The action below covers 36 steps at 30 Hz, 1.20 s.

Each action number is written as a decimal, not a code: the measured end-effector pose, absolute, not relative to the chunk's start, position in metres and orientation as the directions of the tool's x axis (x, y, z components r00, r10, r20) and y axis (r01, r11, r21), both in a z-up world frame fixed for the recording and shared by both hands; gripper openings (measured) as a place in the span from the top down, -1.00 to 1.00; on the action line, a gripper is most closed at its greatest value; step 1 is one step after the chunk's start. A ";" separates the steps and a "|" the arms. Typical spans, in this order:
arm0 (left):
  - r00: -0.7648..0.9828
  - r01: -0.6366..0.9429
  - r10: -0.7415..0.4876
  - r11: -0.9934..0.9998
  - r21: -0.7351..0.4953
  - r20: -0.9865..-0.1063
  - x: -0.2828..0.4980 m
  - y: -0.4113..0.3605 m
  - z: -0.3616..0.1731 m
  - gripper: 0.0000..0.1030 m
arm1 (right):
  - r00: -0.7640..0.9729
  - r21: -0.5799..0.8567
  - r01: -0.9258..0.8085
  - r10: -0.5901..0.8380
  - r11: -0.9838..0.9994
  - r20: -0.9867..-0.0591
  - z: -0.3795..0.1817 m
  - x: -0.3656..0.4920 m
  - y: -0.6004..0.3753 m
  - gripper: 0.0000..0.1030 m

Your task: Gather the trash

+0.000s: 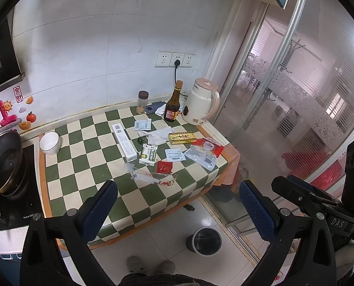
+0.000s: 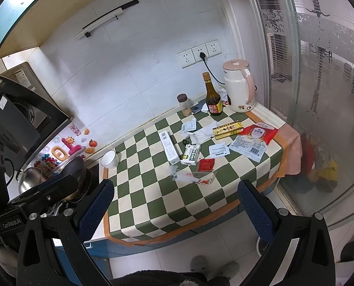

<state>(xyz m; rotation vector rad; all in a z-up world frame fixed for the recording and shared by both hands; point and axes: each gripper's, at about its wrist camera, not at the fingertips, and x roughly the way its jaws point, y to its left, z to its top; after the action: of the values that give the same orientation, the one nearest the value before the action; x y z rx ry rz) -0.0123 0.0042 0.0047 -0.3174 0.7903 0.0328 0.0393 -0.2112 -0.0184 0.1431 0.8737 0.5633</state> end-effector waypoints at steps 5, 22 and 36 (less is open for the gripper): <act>0.705 -0.145 -0.090 0.953 -0.267 -0.703 -0.013 0.004 0.005 -1.00 | 0.506 0.345 -0.408 0.524 0.845 -0.685 -0.018 0.039 -0.211 -1.00; 0.701 -0.144 -0.093 0.953 -0.268 -0.707 -0.019 0.000 0.005 -1.00 | 0.505 0.346 -0.408 0.525 0.845 -0.685 -0.020 0.039 -0.210 -1.00; 0.654 -0.314 0.255 0.948 0.052 -0.712 0.015 0.020 -0.022 -1.00 | 0.569 0.247 -0.271 0.362 0.930 -0.739 -0.039 0.050 -0.186 -1.00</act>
<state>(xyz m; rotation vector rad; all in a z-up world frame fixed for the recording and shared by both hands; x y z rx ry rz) 0.0153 0.0204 -0.0217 -0.0783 0.7956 0.3232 0.0501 -0.1865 -0.0393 0.1107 0.8920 0.3723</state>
